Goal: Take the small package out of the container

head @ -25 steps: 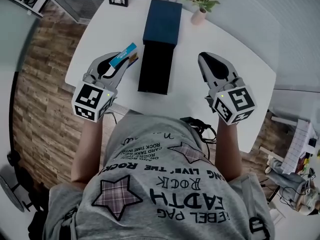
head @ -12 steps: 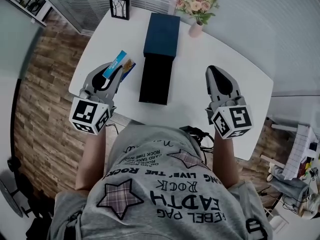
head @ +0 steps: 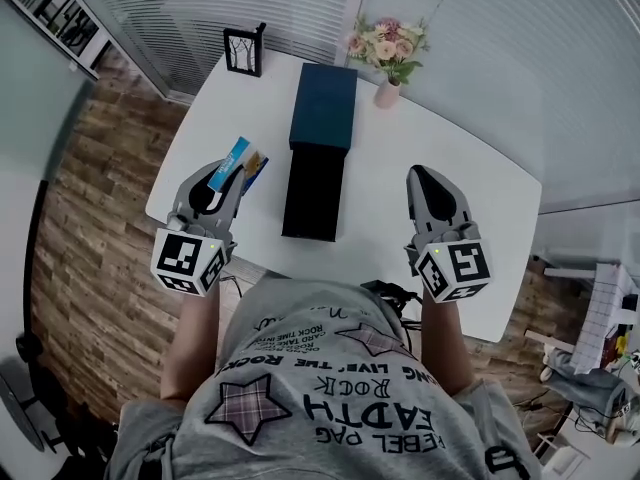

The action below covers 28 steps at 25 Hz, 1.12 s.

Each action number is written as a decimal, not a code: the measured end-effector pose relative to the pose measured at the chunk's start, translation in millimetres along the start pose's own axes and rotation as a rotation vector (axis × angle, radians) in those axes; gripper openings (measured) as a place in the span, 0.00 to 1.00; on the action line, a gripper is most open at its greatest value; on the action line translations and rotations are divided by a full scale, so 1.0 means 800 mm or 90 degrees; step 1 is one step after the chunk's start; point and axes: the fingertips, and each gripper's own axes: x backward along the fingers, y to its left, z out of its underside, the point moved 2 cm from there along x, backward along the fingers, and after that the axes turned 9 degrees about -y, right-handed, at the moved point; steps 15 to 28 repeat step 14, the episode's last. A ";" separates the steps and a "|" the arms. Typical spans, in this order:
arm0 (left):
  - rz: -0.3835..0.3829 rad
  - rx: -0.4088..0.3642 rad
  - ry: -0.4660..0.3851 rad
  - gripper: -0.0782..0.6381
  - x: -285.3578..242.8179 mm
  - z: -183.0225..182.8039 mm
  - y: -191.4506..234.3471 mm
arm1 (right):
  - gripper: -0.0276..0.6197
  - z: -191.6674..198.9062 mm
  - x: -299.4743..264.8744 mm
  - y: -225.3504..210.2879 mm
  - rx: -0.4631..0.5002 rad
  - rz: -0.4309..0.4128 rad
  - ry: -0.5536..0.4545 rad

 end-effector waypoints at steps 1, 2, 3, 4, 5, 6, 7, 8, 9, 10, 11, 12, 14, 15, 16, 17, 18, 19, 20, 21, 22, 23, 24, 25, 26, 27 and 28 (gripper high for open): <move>0.000 0.000 -0.001 0.23 -0.001 0.000 0.000 | 0.07 0.000 0.000 0.000 0.000 0.002 0.000; 0.001 0.000 -0.001 0.23 -0.002 0.000 0.000 | 0.07 -0.001 0.000 0.000 0.000 0.003 -0.001; 0.001 0.000 -0.002 0.23 -0.002 0.000 0.000 | 0.07 -0.001 0.001 0.000 0.001 0.004 -0.002; 0.000 0.000 -0.003 0.23 -0.002 0.000 0.000 | 0.07 -0.001 0.001 0.000 0.001 0.005 -0.002; 0.000 0.000 -0.005 0.23 -0.002 -0.001 -0.001 | 0.07 -0.001 0.002 0.000 0.000 0.006 -0.001; -0.001 0.000 -0.006 0.23 -0.002 -0.001 -0.001 | 0.07 -0.001 0.003 -0.001 -0.001 0.008 -0.001; -0.001 -0.001 -0.008 0.23 -0.002 -0.002 -0.002 | 0.07 -0.001 0.004 -0.001 -0.002 0.009 -0.001; -0.001 -0.001 -0.008 0.23 -0.002 -0.002 -0.002 | 0.07 -0.001 0.004 -0.002 -0.003 0.011 -0.001; 0.000 0.000 -0.007 0.23 -0.002 -0.001 -0.003 | 0.07 -0.001 0.004 -0.002 -0.004 0.012 0.000; 0.001 0.001 -0.005 0.23 -0.002 0.001 -0.003 | 0.07 0.000 0.004 -0.001 -0.004 0.012 0.001; 0.001 0.004 -0.004 0.23 -0.002 0.003 -0.003 | 0.07 0.001 0.003 0.000 -0.004 0.012 0.002; 0.001 0.006 -0.002 0.23 -0.001 0.005 -0.004 | 0.07 0.002 0.002 0.001 -0.003 0.011 0.003; 0.001 0.011 0.000 0.23 -0.001 0.008 -0.003 | 0.07 0.004 0.001 0.003 -0.001 0.010 0.005; 0.001 0.011 0.000 0.23 -0.001 0.008 -0.003 | 0.07 0.004 0.001 0.003 -0.001 0.010 0.005; 0.001 0.011 0.000 0.23 -0.001 0.008 -0.003 | 0.07 0.004 0.001 0.003 -0.001 0.010 0.005; 0.001 0.011 0.000 0.23 -0.001 0.008 -0.003 | 0.07 0.004 0.001 0.003 -0.001 0.010 0.005; 0.001 0.011 0.000 0.23 -0.001 0.008 -0.003 | 0.07 0.004 0.001 0.003 -0.001 0.010 0.005; 0.001 0.011 0.000 0.23 -0.001 0.008 -0.003 | 0.07 0.004 0.001 0.003 -0.001 0.010 0.005; 0.001 0.011 0.000 0.23 -0.001 0.008 -0.003 | 0.07 0.004 0.001 0.003 -0.001 0.010 0.005; 0.001 0.011 0.000 0.23 -0.001 0.008 -0.003 | 0.07 0.004 0.001 0.003 -0.001 0.010 0.005; 0.001 0.011 0.000 0.23 -0.001 0.008 -0.003 | 0.07 0.004 0.001 0.003 -0.001 0.010 0.005; 0.001 0.011 0.000 0.23 -0.001 0.008 -0.003 | 0.07 0.004 0.001 0.003 -0.001 0.010 0.005; 0.001 0.011 0.000 0.23 -0.001 0.008 -0.003 | 0.07 0.004 0.001 0.003 -0.001 0.010 0.005; 0.001 0.011 0.000 0.23 -0.001 0.008 -0.003 | 0.07 0.004 0.001 0.003 -0.001 0.010 0.005; 0.001 0.011 0.000 0.23 -0.001 0.008 -0.003 | 0.07 0.004 0.001 0.003 -0.001 0.010 0.005; 0.001 0.011 0.000 0.23 -0.001 0.008 -0.003 | 0.07 0.004 0.001 0.003 -0.001 0.010 0.005; 0.001 0.011 0.000 0.23 -0.001 0.008 -0.003 | 0.07 0.004 0.001 0.003 -0.001 0.010 0.005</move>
